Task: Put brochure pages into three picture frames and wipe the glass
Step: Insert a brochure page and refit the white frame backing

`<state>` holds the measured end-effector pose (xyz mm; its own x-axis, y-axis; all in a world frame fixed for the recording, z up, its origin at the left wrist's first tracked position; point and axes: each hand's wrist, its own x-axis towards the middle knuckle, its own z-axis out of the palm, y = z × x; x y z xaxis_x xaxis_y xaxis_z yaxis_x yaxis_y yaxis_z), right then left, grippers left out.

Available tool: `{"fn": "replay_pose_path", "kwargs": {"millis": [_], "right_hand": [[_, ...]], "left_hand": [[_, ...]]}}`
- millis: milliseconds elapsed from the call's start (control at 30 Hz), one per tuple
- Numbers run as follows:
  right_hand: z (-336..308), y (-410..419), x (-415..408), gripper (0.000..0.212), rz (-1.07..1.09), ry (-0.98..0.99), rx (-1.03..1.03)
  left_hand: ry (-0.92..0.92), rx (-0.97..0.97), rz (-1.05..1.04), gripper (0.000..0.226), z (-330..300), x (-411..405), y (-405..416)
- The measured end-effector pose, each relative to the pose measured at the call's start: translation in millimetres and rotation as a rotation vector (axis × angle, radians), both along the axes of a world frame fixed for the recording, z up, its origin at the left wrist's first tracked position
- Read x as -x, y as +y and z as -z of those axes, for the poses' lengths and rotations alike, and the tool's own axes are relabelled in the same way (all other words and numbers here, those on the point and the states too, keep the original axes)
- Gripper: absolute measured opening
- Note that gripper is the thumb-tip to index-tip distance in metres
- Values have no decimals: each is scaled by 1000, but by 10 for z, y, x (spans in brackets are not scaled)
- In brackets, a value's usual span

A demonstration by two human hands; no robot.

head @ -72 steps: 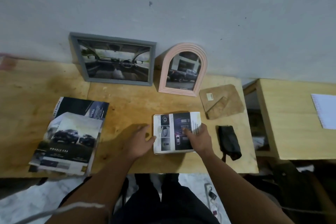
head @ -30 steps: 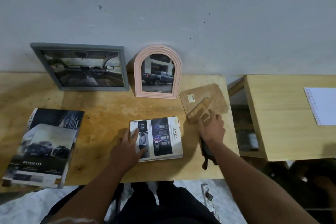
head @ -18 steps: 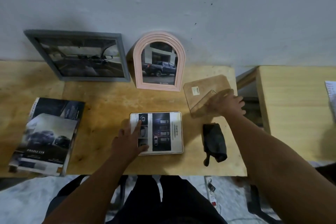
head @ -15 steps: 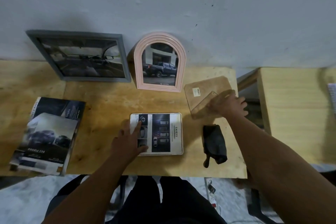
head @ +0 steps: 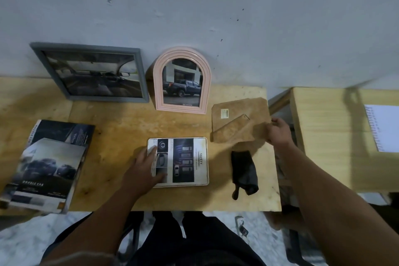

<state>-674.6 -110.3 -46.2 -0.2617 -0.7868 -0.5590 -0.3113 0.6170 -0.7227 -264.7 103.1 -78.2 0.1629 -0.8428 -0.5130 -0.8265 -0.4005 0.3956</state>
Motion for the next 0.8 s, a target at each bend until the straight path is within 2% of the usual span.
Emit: {"fn": "replay_pose_path", "kwargs": {"millis": [67, 167, 300, 400, 467, 567, 667, 800], "right_hand": [[-85, 160, -15, 17, 39, -82, 15], [-178, 464, -215, 20, 61, -128, 18], [-82, 934, -680, 18, -76, -138, 6], [23, 1247, -1077, 20, -150, -185, -18], [83, 1403, -1305, 19, -174, -174, -12], [263, 1559, -1521, 17, -197, -89, 47], [362, 1638, -1614, 19, -259, 49, 68], [364, 1693, -1628, 36, -434, 332, 65]], "left_hand": [[48, 75, -104, 90, -17, -11, 14], [63, 117, -187, 67, -93, -25, 23], [161, 77, -248, 63, -192, 2, 38], [218, 45, -327, 51, -162, 2, 19], [267, 22, -376, 56, -146, -4, 19], [279, -5, -385, 56, -126, -34, 30], [274, -41, -366, 69, -104, -80, 49], [232, -65, -340, 66, -100, -94, 28]]}}
